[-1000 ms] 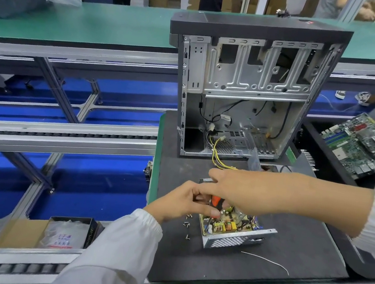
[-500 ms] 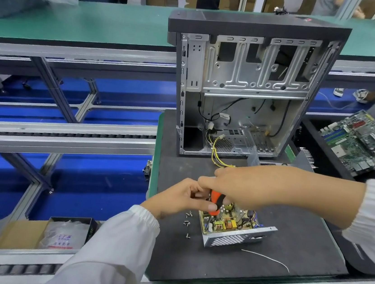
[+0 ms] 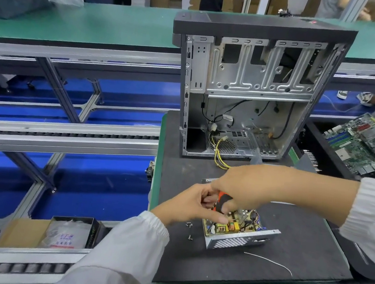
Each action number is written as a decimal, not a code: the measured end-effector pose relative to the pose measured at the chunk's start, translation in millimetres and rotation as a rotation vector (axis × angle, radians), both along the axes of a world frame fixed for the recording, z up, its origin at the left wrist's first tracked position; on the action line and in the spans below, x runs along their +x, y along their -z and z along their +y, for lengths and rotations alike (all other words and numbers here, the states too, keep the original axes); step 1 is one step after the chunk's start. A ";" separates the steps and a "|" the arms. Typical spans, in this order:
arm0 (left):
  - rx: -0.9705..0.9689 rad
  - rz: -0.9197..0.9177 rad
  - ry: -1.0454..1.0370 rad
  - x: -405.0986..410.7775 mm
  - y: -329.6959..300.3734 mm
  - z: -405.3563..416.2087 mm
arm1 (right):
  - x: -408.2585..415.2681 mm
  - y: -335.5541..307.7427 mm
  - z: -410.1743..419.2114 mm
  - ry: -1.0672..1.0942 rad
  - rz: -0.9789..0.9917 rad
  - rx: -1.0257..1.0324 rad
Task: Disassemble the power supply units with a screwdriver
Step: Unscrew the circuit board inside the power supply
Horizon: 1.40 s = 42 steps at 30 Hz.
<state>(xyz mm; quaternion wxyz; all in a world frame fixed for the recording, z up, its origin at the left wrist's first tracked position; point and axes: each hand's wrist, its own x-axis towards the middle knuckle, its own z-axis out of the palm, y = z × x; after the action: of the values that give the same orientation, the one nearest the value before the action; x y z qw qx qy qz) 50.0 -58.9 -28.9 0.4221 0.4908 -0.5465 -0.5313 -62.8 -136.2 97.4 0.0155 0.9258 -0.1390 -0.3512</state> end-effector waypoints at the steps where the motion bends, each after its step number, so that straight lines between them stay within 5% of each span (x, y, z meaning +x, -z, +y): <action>1: 0.005 0.009 0.055 4.0 -0.5 1.2 | -1.0 -0.2 1.8 -0.066 -0.002 -0.024; 7: 0.060 0.026 0.035 5.8 -1.6 0.4 | -11.6 1.7 4.9 -0.264 -0.093 -0.033; 11: -0.026 -0.007 0.021 -4.0 1.3 -3.0 | -10.5 -7.7 3.1 0.293 0.011 0.263; 13: -0.015 -0.006 0.015 -9.6 3.2 -6.2 | -4.8 -3.4 4.4 0.353 0.032 0.142; 19: 0.046 0.038 -0.004 -10.8 8.2 -3.9 | -13.5 8.0 7.3 -0.128 0.083 -0.195; 25: 0.025 0.063 0.020 -3.9 6.6 3.7 | -24.4 23.7 17.6 -0.360 -0.259 -0.278; 31: -0.039 0.032 -0.114 -7.2 16.5 -0.2 | -19.5 2.5 2.0 0.104 -0.205 -0.023; 35: -0.081 0.015 -0.084 -13.3 9.7 0.1 | -14.4 10.0 6.4 -0.059 -0.184 -0.248; 42: -0.029 -0.022 -0.128 -2.4 13.6 8.8 | -18.7 7.0 5.6 -0.151 -0.223 -0.065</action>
<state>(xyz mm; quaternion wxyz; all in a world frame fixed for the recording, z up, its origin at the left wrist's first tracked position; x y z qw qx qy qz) 47.6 -50.1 -42.5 0.4564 0.5243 -0.5263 -0.4898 -81.5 -130.6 90.4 0.0565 0.9659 -0.0811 -0.2392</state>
